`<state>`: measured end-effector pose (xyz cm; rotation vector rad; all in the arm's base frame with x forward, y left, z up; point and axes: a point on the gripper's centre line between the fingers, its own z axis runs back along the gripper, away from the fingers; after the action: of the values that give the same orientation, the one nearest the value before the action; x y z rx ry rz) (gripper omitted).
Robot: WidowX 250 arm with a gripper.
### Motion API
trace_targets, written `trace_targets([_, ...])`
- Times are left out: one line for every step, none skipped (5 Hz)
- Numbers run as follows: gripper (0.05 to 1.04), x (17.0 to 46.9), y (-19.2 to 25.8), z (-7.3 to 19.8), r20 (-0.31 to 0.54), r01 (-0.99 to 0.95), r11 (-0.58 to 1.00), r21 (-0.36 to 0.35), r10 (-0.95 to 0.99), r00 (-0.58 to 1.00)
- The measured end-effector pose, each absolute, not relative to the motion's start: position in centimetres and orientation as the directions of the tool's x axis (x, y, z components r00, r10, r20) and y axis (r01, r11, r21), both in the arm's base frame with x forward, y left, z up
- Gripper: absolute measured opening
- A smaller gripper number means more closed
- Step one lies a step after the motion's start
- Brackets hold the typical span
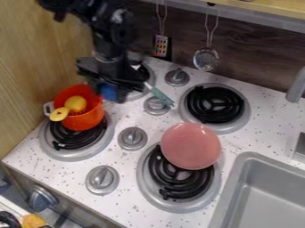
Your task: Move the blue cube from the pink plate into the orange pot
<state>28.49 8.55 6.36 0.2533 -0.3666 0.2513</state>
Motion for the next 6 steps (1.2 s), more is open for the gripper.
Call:
trace_targets([0.593, 27.3, 12.5, 5.6, 0.394, -0.337, 0.920, 0.200, 0.240, 0.887])
trace_targets([0.593, 27.2, 13.7, 4.2, 0.337, -0.356, 0.910, 0.210, 0.275, 0.901])
trace_targets([0.593, 26.5, 15.3, 3.0, 0.316, -0.412, 0.888, 0.207, 0.338, 0.887])
trace_targets([0.643, 27.0, 15.4, 3.0, 0.306, -0.392, 0.898, 0.202, 0.322, 0.896])
trace_targets([0.912, 27.2, 15.3, 2.9, 0.314, -0.376, 0.909, 0.180, 0.310, 0.898])
trace_targets([1.004, 26.8, 15.2, 3.4, 0.269, -0.358, 0.912, 0.203, 0.299, 0.915])
